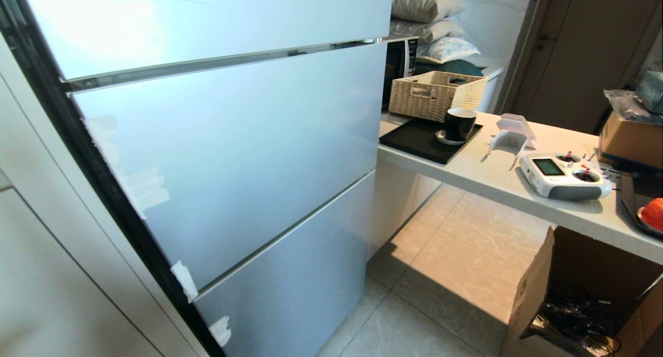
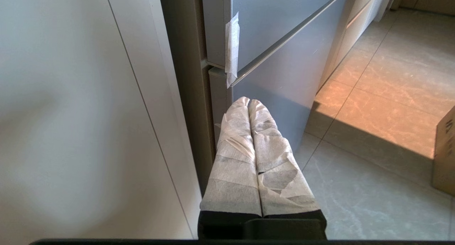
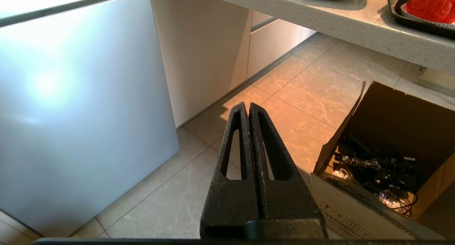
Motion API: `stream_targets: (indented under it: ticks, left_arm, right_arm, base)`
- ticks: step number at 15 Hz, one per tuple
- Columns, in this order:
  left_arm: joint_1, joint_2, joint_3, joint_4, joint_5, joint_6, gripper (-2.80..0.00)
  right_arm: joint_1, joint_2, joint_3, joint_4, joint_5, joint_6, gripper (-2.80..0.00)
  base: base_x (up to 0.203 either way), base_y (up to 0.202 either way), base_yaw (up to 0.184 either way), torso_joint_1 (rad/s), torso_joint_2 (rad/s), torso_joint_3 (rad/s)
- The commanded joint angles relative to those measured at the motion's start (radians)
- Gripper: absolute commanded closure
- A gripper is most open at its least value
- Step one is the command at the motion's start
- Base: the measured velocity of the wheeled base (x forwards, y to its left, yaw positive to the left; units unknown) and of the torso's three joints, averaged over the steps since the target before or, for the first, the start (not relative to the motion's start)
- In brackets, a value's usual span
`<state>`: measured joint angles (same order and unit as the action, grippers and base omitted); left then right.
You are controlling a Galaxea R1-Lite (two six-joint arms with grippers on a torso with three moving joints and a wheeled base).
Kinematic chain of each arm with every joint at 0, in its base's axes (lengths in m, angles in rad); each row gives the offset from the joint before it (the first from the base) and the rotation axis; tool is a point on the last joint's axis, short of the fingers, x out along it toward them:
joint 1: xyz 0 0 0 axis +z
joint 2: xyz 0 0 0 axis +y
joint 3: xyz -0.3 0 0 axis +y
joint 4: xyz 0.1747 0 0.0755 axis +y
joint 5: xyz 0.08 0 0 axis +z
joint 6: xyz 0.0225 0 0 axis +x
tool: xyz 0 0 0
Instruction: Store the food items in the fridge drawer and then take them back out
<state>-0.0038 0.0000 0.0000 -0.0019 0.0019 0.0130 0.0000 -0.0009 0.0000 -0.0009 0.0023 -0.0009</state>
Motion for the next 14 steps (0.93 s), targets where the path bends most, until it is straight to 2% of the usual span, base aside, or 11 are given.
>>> stream_targets:
  ticks: [1,14]
  left_arm:
    - [-0.001,0.002,0.0,0.002,-0.002,0.02,0.0]
    - [0.0,0.002,0.0,0.002,-0.006,0.026,0.0]
  right_arm:
    - [0.0,0.001,0.0,-0.001,0.001,-0.001,0.0]
    - [0.0,0.001,0.0,-0.001,0.001,-0.001,0.0]
  base:
    - [0.0,0.0,0.0,0.0,0.0,0.0]
    - [0.0,0.0,0.0,0.0,0.0,0.0]
